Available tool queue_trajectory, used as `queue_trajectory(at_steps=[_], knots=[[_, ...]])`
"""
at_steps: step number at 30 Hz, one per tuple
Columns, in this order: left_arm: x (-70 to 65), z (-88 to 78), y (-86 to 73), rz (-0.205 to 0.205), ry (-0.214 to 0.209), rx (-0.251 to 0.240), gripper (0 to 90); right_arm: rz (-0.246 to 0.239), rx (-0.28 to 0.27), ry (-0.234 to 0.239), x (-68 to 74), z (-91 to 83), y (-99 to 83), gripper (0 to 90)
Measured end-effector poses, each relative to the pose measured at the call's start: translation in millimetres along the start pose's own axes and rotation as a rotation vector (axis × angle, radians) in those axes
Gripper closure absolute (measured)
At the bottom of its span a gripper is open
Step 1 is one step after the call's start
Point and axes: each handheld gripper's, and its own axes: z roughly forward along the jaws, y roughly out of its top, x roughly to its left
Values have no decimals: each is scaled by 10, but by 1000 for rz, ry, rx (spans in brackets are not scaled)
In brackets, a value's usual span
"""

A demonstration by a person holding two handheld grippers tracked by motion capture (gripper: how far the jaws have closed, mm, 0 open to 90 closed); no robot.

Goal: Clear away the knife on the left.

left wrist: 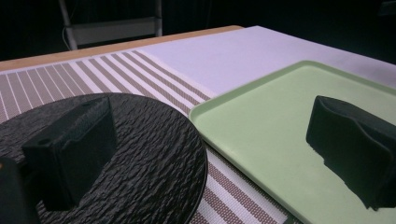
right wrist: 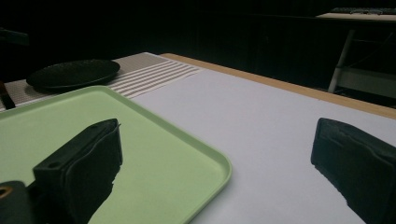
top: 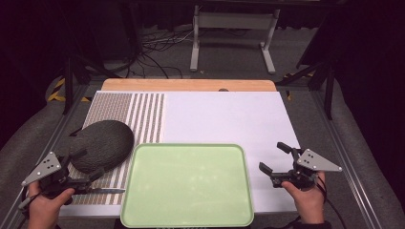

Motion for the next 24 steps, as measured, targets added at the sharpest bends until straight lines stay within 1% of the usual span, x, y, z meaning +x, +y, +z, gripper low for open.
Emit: queue_trajectory(at_steps=[2,10,15,19,20,21,22,23,24], knots=[[8,-16,7,-4,-4,-11,30,-1,2,1,1,2,-3,29],[0,-29,25,5,-11,-13,37,-2,2,-4,0,2,-9,27],[-2,-26,28,13,-13,-8,33,-2,7,-2,5,12,-11,27],[3,-23,60,8,-20,-1,37,-2,10,2,5,15,-14,27],[9,-13,83,5,-32,4,37,-2,10,1,4,15,-14,27],[15,-2,110,15,-33,22,39,-2,10,-1,0,14,-14,27],[20,1,134,36,-25,48,39,-2,9,-4,-1,14,-12,27],[25,3,155,53,-27,64,38,-1,9,-3,-4,16,-12,27],[32,-2,176,60,-32,75,37,0,9,-2,-4,20,-12,27]])
